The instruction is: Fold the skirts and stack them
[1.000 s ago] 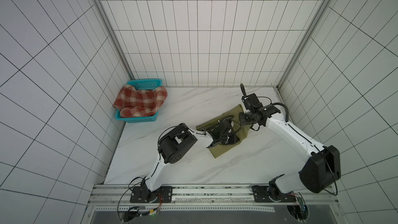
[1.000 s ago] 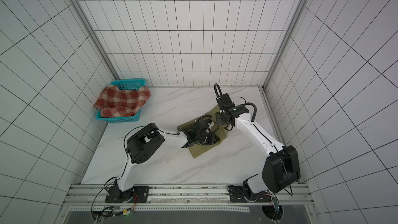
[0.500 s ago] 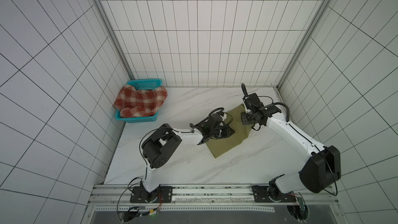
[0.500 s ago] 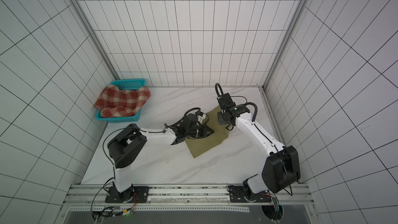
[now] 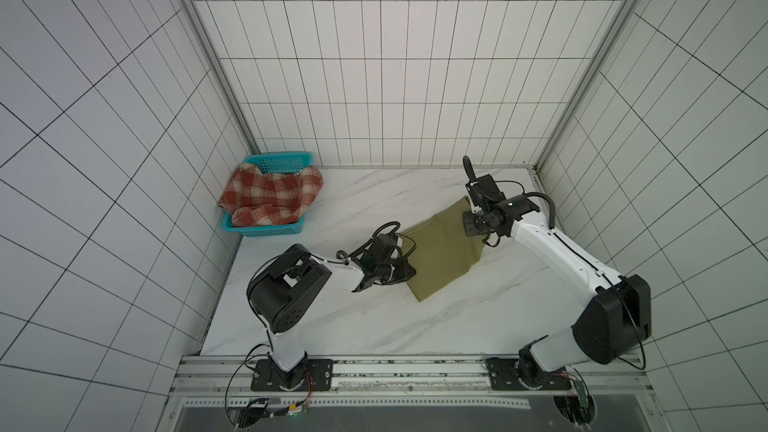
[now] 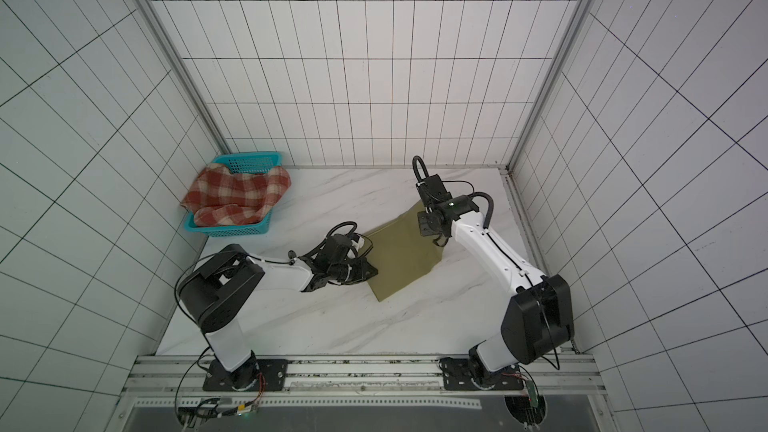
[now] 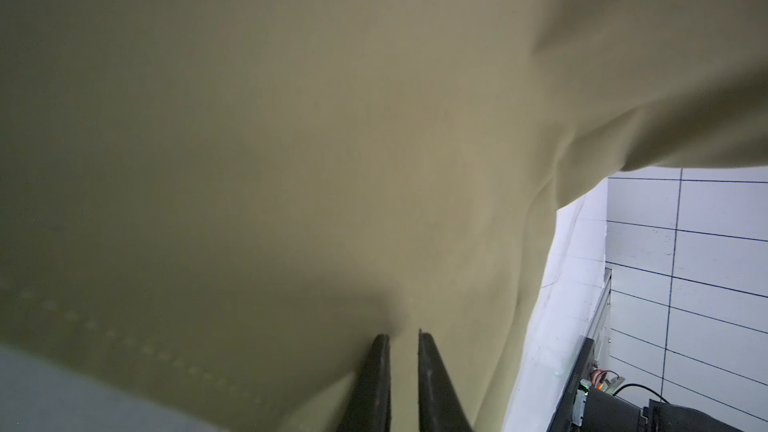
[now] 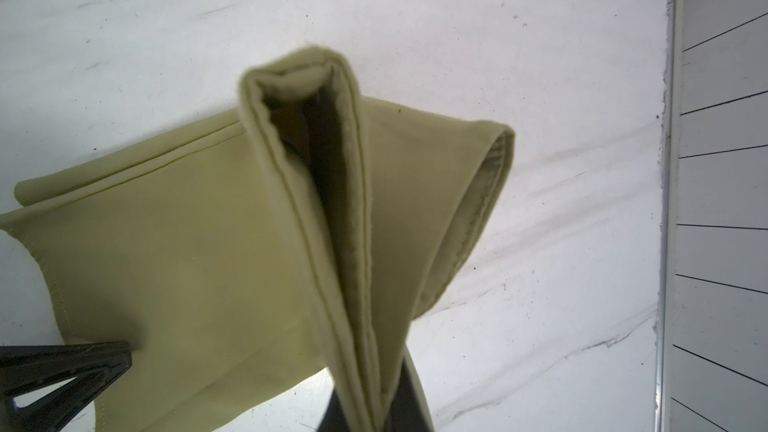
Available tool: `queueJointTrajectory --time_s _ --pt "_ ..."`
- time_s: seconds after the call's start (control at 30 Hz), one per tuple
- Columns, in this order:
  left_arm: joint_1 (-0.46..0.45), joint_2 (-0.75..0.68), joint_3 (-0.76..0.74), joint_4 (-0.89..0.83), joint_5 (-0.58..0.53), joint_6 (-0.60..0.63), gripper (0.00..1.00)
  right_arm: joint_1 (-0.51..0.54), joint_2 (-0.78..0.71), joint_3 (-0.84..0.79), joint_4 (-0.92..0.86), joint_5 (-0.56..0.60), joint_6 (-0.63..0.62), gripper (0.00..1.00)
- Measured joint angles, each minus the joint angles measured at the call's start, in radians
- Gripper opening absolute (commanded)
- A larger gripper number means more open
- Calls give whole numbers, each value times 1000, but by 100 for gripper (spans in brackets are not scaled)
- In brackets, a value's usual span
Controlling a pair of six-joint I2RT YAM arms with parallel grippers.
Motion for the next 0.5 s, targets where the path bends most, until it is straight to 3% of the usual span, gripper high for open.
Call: queueJointTrajectory --time_s 0.23,0.5 --pt "-22 27 -1 61 -1 0 14 83 58 15 3 -12 35 0" --pt "-34 37 -39 155 -6 -17 14 152 64 13 74 -122 93 0"
